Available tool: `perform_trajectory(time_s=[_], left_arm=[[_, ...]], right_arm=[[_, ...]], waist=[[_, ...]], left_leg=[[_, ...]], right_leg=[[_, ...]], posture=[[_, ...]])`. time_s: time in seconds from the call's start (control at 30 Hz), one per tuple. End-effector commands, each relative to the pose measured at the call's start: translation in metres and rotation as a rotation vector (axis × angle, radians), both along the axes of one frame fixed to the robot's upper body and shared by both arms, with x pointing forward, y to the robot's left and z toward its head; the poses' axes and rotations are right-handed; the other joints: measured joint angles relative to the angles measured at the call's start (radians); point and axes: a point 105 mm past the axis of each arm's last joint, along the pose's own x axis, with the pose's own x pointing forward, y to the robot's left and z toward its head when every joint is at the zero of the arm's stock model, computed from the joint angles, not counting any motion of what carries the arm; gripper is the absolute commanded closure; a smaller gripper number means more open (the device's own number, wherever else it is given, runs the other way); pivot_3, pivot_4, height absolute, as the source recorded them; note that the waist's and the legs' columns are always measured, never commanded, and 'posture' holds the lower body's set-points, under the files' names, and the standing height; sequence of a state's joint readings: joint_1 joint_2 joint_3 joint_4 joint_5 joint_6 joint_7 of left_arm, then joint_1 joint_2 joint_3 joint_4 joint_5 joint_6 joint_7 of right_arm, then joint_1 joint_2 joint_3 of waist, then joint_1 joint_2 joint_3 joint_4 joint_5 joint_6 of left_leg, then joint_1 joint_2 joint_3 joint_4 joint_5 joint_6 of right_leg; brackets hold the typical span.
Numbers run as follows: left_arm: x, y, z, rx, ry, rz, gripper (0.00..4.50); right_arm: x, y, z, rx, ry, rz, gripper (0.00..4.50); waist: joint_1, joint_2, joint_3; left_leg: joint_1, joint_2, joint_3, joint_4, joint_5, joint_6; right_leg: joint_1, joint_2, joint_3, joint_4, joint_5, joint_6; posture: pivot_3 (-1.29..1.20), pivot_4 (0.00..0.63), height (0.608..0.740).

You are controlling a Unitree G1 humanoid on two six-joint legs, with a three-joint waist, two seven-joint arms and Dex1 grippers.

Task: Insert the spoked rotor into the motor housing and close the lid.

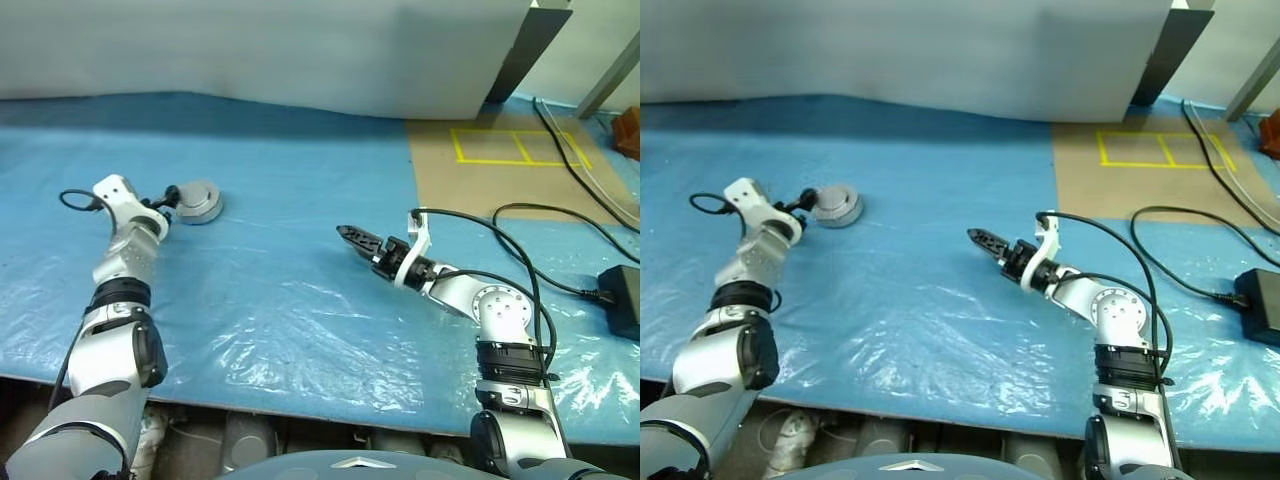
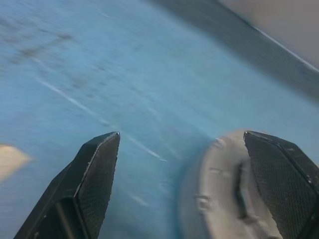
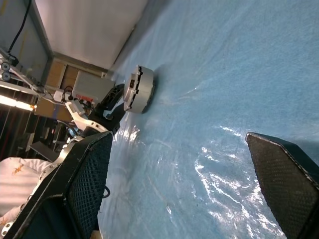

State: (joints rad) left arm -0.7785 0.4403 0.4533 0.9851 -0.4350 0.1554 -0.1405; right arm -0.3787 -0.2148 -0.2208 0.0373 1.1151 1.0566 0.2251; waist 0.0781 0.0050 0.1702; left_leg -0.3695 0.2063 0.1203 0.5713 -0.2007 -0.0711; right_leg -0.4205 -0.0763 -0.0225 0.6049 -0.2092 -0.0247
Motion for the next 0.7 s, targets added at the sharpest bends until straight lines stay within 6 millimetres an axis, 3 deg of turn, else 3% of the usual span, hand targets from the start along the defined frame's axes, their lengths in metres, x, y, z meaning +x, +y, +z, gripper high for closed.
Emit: perform_trajectory(time_s=[0.03,0.2,0.3,0.37,0.4,0.43,0.5,0.6,0.7], left_arm=[[-0.005,0.016,0.003,0.07,0.012,0.043,0.35],[0.0,0.017,0.027,0.115,-0.076,0.024,0.35],[0.013,-0.023,0.076,0.075,-0.28,-0.192,0.35],[0.013,-0.06,0.096,0.066,-0.355,-0.366,0.35],[0.01,-0.09,0.102,0.084,-0.381,-0.493,0.35],[0.004,-0.119,0.106,0.091,-0.4,-0.61,0.35],[-0.008,-0.154,0.11,0.106,-0.422,-0.751,0.35],[-0.044,-0.221,0.116,0.1,-0.463,-1.079,0.35],[-0.067,-0.248,0.106,0.178,-0.46,-1.27,0.35]], right_arm=[[0.0,0.005,0.004,0.003,-0.022,0.022,0.0],[0.002,0.006,0.006,0.004,-0.036,0.025,0.0],[0.001,0.001,0.017,-0.005,-0.108,0.016,0.0],[0.0,-0.004,0.031,-0.018,-0.198,0.001,0.0],[0.0,-0.011,0.043,-0.038,-0.276,-0.026,0.0],[-0.001,-0.017,0.052,-0.068,-0.342,-0.047,0.0],[-0.001,-0.022,0.061,-0.137,-0.43,-0.072,0.0],[0.008,-0.028,0.054,-0.446,-0.521,-0.108,0.0],[0.008,-0.024,0.06,-0.504,-0.581,-0.112,0.0]], waist=[[0.005,0.0,0.0],[0.013,-0.001,0.0],[0.02,-0.003,0.002],[0.024,-0.004,0.002],[0.025,-0.004,0.002],[0.026,-0.004,0.002],[0.027,-0.004,0.002],[0.016,-0.004,0.002],[0.002,-0.004,0.003]], left_leg=[[0.0,0.0,0.0,0.0,0.0,0.0],[-0.001,0.001,0.0,0.0,0.0,0.0],[-0.002,0.001,0.0,0.0,0.0,0.0],[-0.004,0.001,0.0,0.001,0.0,0.0],[-0.005,0.001,0.0,0.001,0.0,0.0],[-0.005,0.0,0.0,0.001,0.0,0.0],[-0.006,-0.001,0.002,0.001,0.0,0.0],[-0.006,-0.001,0.003,0.0,0.0,0.0],[-0.006,0.003,0.003,-0.002,0.0,0.0]], right_leg=[[0.0,0.0,0.0,0.0,0.0,0.0],[0.0,0.0,0.0,0.0,0.0,0.0],[-0.002,0.0,-0.001,0.0,0.0,-0.001],[-0.002,0.0,-0.002,0.0,-0.001,-0.002],[-0.002,-0.001,-0.002,0.0,-0.002,-0.004],[-0.002,-0.002,-0.002,0.0,-0.002,-0.004],[-0.002,-0.004,-0.002,0.001,-0.002,-0.004],[-0.002,-0.004,-0.002,0.001,-0.002,-0.004],[-0.003,0.001,-0.002,0.001,-0.002,-0.005]], posture=[[0.0,0.15,0.74],[0.0,0.15,0.74],[0.0,0.15,0.74],[0.0,0.15,0.74],[0.0,0.15,0.74],[0.0,0.15,0.74],[0.0,0.15,0.74],[0.0,0.15,0.74],[0.0,0.15,0.74]])
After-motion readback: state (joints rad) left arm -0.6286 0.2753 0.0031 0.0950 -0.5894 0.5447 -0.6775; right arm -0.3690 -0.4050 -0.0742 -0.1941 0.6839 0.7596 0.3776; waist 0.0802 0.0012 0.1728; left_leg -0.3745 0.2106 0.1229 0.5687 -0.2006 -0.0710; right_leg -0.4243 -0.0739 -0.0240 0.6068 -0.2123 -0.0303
